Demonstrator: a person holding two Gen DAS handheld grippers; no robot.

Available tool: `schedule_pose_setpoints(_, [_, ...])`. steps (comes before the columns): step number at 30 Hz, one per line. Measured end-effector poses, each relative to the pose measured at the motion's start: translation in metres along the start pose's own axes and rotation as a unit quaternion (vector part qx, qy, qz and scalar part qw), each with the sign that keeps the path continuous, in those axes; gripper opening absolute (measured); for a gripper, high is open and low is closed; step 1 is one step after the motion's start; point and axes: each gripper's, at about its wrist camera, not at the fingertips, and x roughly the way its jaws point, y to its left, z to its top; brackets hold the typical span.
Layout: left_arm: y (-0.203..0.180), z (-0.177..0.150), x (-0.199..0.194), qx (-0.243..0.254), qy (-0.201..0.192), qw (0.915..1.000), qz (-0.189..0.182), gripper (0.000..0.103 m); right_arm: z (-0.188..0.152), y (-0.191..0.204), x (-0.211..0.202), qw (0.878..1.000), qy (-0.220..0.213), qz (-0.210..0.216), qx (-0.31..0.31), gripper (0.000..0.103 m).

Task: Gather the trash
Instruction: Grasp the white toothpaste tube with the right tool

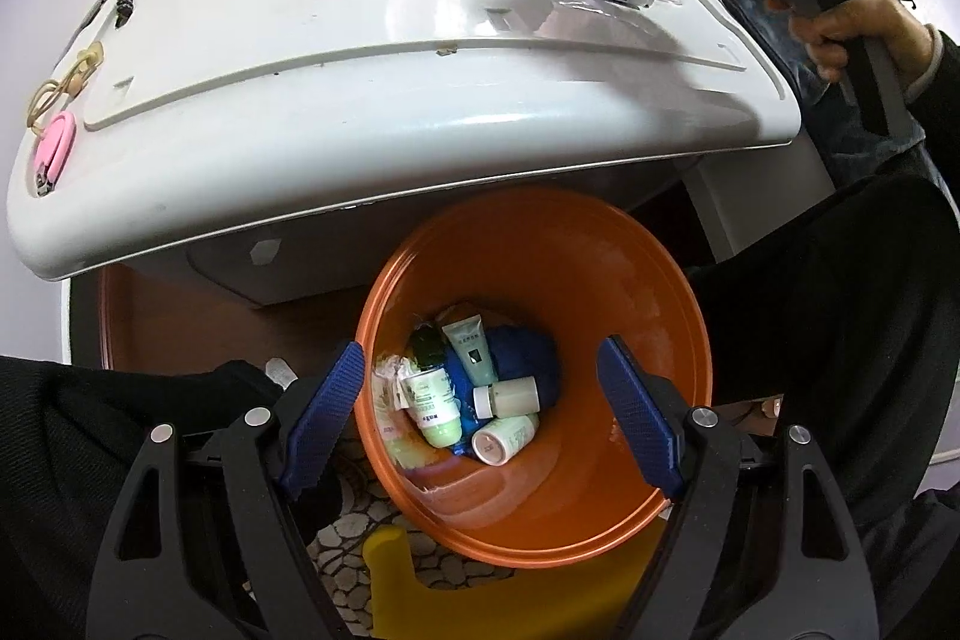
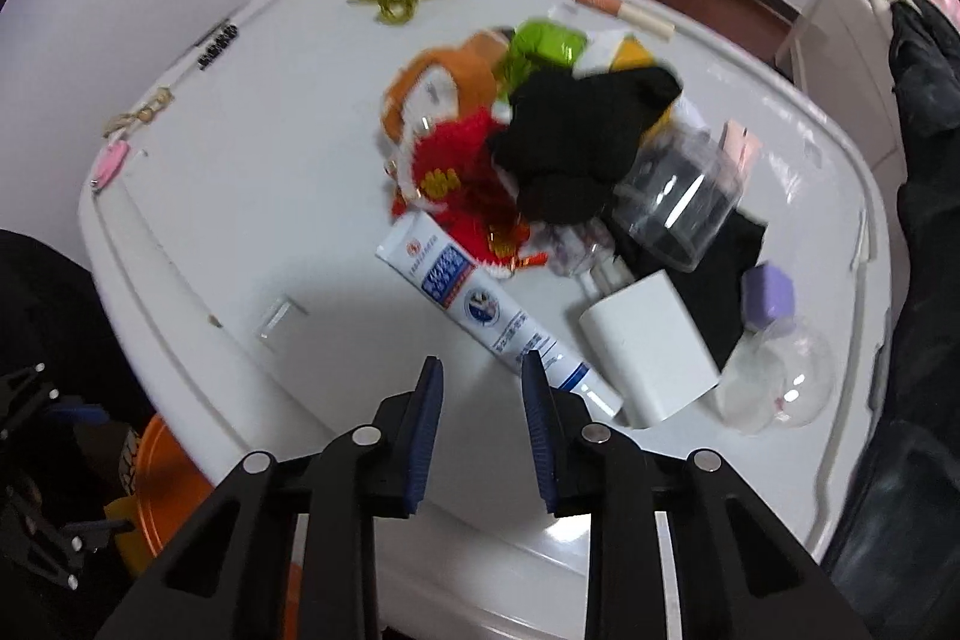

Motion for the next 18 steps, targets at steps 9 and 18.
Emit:
schedule_pose_setpoints(9, [0.001,0.002,0.001,0.0,0.004,1.0,-0.004,0.078,0.019,-0.01,0.024,0.997,0.046,-0.001,-0.056,0.041])
schedule_pose_setpoints(18, [0.006,0.003,-0.001,-0.013,0.0,0.9999,-0.01,0.078,-0.004,0.013,0.021,0.995,0.077,-0.009,-0.067,0.021])
